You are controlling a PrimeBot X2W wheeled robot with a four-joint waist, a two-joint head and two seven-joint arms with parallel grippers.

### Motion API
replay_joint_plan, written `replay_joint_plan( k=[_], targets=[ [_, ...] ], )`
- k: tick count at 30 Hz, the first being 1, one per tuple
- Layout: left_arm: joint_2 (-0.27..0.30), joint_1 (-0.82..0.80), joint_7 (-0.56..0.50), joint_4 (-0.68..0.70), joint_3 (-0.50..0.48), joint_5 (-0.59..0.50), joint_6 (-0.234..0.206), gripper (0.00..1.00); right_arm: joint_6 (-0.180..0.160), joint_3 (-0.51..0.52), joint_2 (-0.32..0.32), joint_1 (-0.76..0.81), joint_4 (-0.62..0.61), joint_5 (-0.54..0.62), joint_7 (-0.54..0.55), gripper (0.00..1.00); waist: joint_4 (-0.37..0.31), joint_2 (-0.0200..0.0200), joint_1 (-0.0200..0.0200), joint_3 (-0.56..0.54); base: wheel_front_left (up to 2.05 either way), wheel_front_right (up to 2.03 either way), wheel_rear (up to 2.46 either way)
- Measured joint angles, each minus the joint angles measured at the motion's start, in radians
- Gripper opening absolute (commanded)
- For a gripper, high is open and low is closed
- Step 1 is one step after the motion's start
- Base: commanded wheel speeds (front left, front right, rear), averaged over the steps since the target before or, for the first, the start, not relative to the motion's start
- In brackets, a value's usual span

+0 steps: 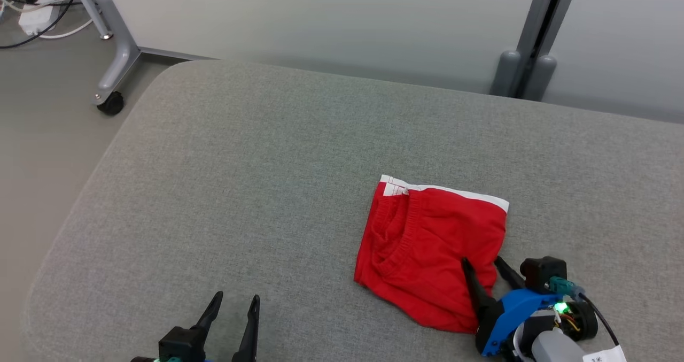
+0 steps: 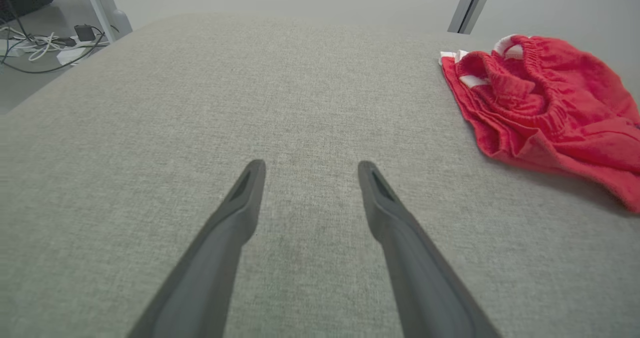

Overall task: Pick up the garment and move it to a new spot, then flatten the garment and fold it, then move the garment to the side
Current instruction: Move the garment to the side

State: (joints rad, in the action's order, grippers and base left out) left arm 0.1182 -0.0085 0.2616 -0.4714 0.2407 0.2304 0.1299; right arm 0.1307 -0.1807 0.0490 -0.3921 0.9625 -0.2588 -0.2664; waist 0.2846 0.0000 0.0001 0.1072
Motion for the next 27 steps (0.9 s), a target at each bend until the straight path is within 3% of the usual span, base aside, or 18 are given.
replay_joint_plan(
  k=[2,7,12,27],
  targets=[
    [0.001,-0.002,0.000,0.001,0.001,0.001,0.000,1.00,0.000,-0.001,0.001,-0.012,0.016,-0.003,-0.002,0.00,0.006,0.0000,0.0000,0.006,0.00,0.00,0.00],
    [0.002,-0.013,0.000,0.012,0.000,0.007,0.000,1.00,0.001,0.030,-0.003,-0.038,0.016,0.004,-0.002,0.00,-0.004,0.0000,0.0000,0.023,0.00,0.00,0.00],
    [-0.001,-0.010,0.000,0.027,0.011,0.007,0.000,1.00,0.001,0.077,-0.001,-0.016,-0.033,0.031,0.002,0.00,-0.084,0.0000,0.0000,0.023,0.00,0.00,0.00],
    [-0.022,-0.094,0.000,0.083,0.206,0.025,0.000,1.00,0.001,0.057,-0.001,0.092,-0.138,0.039,0.002,0.00,-0.521,0.0000,0.0000,0.049,0.00,0.00,0.00]
  ],
)
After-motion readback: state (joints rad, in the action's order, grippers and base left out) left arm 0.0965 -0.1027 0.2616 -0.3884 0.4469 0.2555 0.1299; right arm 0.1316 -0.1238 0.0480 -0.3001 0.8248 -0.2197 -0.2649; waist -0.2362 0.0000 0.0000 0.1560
